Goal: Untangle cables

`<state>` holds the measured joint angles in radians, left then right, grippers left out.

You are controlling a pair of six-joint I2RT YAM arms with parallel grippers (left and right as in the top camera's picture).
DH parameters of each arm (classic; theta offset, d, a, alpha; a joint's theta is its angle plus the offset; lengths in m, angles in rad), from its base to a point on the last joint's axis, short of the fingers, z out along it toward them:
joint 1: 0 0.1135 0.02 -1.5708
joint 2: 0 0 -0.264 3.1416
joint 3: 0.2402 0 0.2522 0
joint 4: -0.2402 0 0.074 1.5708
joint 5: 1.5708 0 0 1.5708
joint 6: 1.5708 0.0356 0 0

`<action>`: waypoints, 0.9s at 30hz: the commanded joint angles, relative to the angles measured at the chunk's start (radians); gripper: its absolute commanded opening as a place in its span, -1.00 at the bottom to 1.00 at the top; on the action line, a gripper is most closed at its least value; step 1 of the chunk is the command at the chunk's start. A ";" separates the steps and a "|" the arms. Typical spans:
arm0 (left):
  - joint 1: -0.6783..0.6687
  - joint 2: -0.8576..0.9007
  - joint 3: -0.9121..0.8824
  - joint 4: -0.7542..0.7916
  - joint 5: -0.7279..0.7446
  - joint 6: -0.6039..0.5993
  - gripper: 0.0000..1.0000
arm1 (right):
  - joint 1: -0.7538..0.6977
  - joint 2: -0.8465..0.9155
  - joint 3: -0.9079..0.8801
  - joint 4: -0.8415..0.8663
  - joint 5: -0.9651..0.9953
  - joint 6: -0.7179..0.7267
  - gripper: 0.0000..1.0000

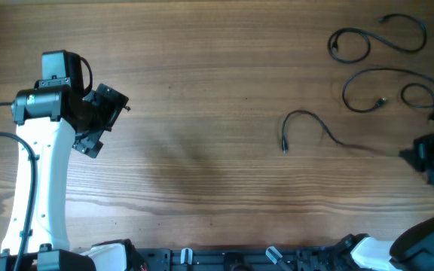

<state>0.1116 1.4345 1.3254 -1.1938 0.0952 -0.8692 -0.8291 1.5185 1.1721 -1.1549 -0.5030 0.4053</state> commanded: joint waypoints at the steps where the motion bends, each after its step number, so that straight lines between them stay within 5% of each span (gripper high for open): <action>1: 0.003 0.006 0.002 0.001 0.005 -0.002 1.00 | 0.002 -0.032 0.184 -0.074 -0.251 -0.225 -0.91; 6: 0.003 0.006 0.002 0.000 0.005 -0.002 1.00 | 0.000 -0.106 0.364 -0.129 -0.248 -0.212 -0.91; 16: 0.003 0.006 0.002 -0.004 0.005 -0.002 1.00 | -0.001 -0.244 0.535 -0.130 0.375 0.072 -0.91; 22: 0.003 0.006 0.002 -0.003 0.005 -0.002 1.00 | -0.001 -0.181 0.315 -0.141 0.406 0.056 -0.92; 27: 0.003 0.006 0.002 -0.002 0.005 -0.002 1.00 | 0.002 -0.171 0.037 -0.008 0.225 -0.093 -0.91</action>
<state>0.1112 1.4345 1.3254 -1.1973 0.0952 -0.8696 -0.8299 1.3483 1.2980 -1.2011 -0.1841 0.3832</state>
